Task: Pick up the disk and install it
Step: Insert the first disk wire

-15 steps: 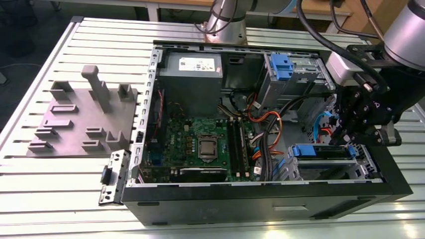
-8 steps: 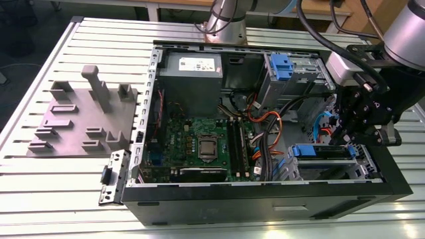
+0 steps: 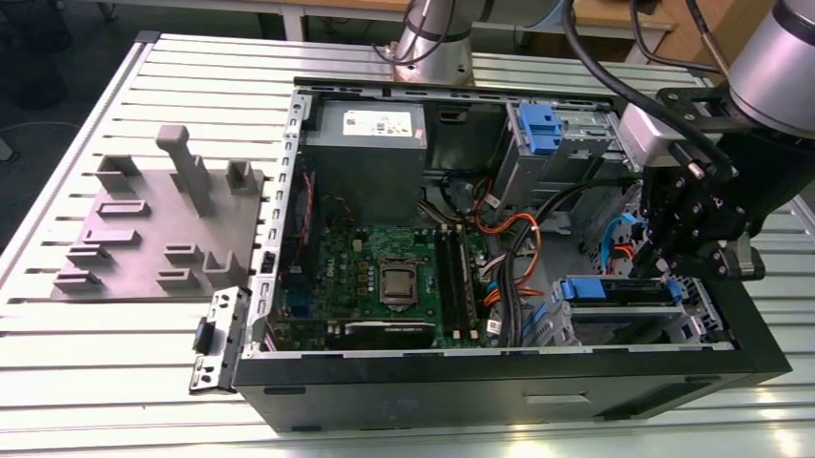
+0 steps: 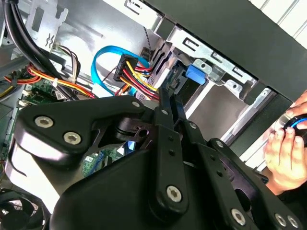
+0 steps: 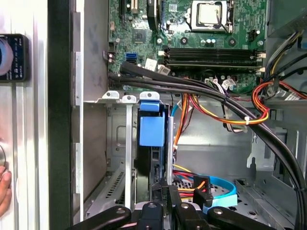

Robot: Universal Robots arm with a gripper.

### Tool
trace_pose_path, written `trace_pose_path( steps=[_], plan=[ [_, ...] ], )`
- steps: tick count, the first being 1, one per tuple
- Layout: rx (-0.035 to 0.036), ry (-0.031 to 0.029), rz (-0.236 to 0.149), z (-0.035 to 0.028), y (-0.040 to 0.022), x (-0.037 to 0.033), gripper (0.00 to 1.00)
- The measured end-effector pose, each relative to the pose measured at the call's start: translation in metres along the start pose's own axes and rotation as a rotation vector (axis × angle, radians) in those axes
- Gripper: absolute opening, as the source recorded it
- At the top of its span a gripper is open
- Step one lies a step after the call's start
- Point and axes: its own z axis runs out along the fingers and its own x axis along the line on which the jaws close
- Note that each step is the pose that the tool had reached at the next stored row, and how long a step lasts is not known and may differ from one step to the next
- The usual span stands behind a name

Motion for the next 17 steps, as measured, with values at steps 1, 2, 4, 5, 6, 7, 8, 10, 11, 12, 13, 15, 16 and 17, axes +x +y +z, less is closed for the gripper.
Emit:
trace_pose_path(
  steps=[1, 2, 4, 5, 6, 7, 8, 10, 11, 12, 13, 15, 16, 17],
  plan=[
    [0.0052, -0.0033, 0.000, 0.0002, 0.0000, 0.0001, 0.16],
    [0.0126, -0.0059, 0.001, 0.0003, 0.0001, 0.0004, 0.16],
    [0.0210, -0.0081, -0.001, 0.0006, 0.0007, 0.0014, 0.16],
    [0.0247, -0.0085, -0.002, 0.0009, 0.0010, 0.0023, 0.16],
    [0.0273, -0.0088, -0.003, 0.0013, 0.0014, 0.0033, 0.16],
    [0.0297, -0.0091, -0.004, 0.0017, 0.0018, 0.0045, 0.16],
    [0.0323, -0.0092, -0.005, 0.0021, 0.0021, 0.0058, 0.16],
    [0.0373, -0.0102, -0.006, 0.0029, 0.0030, 0.0073, 0.16],
    [0.0396, -0.0111, -0.005, 0.0032, 0.0032, 0.0077, 0.16],
    [0.0416, -0.0120, -0.005, 0.0035, 0.0036, 0.0079, 0.16],
    [0.0425, -0.0127, -0.005, 0.0035, 0.0039, 0.0079, 0.16],
    [0.0428, -0.0130, -0.005, 0.0036, 0.0044, 0.0079, 0.16],
    [0.0428, -0.0133, -0.005, 0.0037, 0.0045, 0.0080, 0.16],
    [0.0428, -0.0134, -0.005, 0.0037, 0.0045, 0.0080, 0.16]
  ],
)
